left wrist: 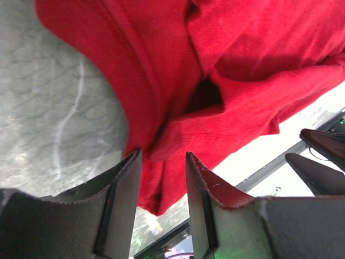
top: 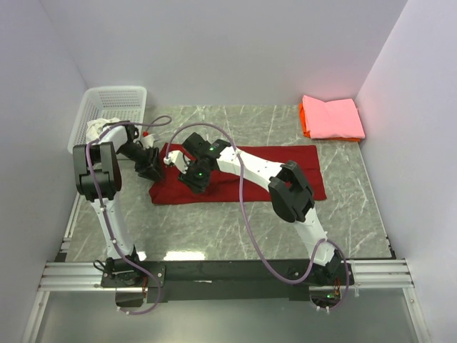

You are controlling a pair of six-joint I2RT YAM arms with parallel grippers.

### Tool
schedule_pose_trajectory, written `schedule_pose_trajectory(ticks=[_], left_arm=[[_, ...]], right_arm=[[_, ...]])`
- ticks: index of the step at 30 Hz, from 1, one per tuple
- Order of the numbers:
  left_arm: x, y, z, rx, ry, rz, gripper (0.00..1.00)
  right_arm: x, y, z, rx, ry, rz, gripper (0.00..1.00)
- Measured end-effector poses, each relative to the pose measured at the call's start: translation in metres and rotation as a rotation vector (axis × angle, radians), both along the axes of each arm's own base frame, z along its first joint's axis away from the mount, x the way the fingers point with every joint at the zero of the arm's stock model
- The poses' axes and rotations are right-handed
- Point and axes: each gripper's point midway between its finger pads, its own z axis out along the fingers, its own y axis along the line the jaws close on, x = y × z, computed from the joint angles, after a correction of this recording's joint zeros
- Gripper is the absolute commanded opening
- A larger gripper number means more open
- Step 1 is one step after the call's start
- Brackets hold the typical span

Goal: Fold and stack the t-shirts
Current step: Fold the tshirt

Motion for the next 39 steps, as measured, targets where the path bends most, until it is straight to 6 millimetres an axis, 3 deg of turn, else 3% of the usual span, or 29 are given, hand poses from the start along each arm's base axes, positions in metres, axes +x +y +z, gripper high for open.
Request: schedule_pose_trajectory(ticks=[4, 14, 22, 24, 28, 30, 31, 34, 39], left_arm=[[0.001, 0.002, -0.001, 0.013, -0.003, 0.000, 0.40], [-0.004, -0.001, 0.003, -0.013, 0.013, -0.006, 0.01], [0.002, -0.013, 0.023, -0.100, -0.009, -0.015, 0.01], [0.006, -0.017, 0.031, -0.136, -0.026, -0.018, 0.01], [0.022, -0.024, 0.055, -0.197, -0.090, -0.024, 0.01], [0.032, -0.024, 0.065, -0.198, -0.125, -0.028, 0.12], [0.036, -0.023, 0.067, -0.193, -0.142, -0.030, 0.26], [0.036, -0.017, 0.062, -0.161, -0.143, -0.026, 0.36], [0.002, -0.009, 0.031, -0.105, -0.023, -0.015, 0.39]], right_arm=[[0.000, 0.000, 0.000, -0.001, -0.001, -0.001, 0.47], [0.000, 0.000, 0.000, -0.002, -0.002, -0.001, 0.52], [0.002, -0.001, -0.001, -0.006, -0.009, -0.006, 0.54], [0.002, -0.001, -0.001, -0.006, -0.008, -0.013, 0.67], [0.006, -0.004, -0.004, -0.006, -0.015, -0.024, 0.69], [0.006, -0.009, -0.006, -0.013, -0.009, -0.029, 0.69], [0.006, -0.011, -0.006, -0.015, -0.006, -0.033, 0.69], [0.011, -0.014, -0.004, -0.010, -0.009, -0.044, 0.69], [0.015, -0.016, -0.004, -0.010, -0.008, -0.055, 0.69]])
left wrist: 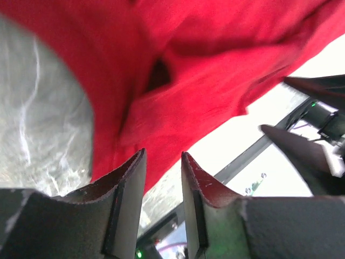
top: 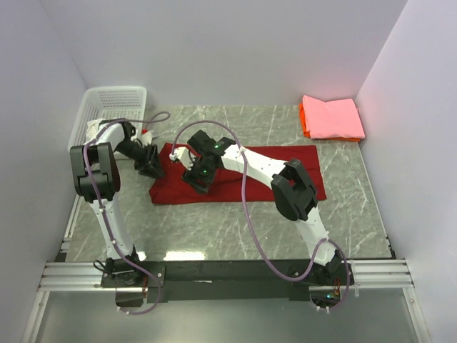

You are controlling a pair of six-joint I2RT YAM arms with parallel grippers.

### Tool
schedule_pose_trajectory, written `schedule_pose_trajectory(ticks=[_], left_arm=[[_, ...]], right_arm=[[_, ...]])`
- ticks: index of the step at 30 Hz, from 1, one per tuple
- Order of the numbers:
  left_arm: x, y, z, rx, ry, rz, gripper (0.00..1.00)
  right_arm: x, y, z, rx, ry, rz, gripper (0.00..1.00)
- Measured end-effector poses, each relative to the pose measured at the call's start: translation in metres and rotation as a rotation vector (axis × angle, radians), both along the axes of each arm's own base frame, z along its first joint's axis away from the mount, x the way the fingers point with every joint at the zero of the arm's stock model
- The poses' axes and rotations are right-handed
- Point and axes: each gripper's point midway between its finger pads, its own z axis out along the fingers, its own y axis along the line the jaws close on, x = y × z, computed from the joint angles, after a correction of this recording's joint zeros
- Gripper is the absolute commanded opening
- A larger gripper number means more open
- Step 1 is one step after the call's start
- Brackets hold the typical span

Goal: Fold and stack the t-shirts
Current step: Fold the tshirt

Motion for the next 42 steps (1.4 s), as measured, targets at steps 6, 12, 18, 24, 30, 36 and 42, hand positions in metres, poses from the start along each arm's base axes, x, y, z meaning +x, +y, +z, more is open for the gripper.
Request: schedule_pose_trajectory(ticks=[6, 12, 18, 24, 30, 36, 42], left_arm=[[-0.014, 0.007, -0.018, 0.050, 0.051, 0.002, 0.39], [-0.007, 0.011, -0.022, 0.073, 0.020, 0.004, 0.40], [-0.007, 0.011, -0.032, 0.070, 0.038, 0.006, 0.38], [-0.007, 0.010, -0.037, 0.066, 0.052, 0.005, 0.31], [-0.005, 0.008, -0.035, 0.058, 0.046, 0.003, 0.28], [-0.008, 0.006, -0.033, 0.048, 0.061, 0.006, 0.01], [0.001, -0.002, -0.011, 0.000, 0.031, -0.011, 0.01]], right_arm=[[0.000, 0.001, 0.001, 0.002, 0.002, 0.002, 0.69], [-0.001, 0.000, 0.001, -0.002, 0.005, 0.002, 0.69], [0.000, -0.001, 0.001, -0.003, 0.005, -0.001, 0.69], [0.002, -0.003, 0.001, -0.006, 0.001, -0.004, 0.69], [0.008, -0.006, 0.006, -0.005, -0.007, -0.011, 0.69], [0.009, -0.007, 0.006, -0.006, -0.009, -0.012, 0.70], [0.010, -0.007, 0.006, -0.006, -0.010, -0.013, 0.72]])
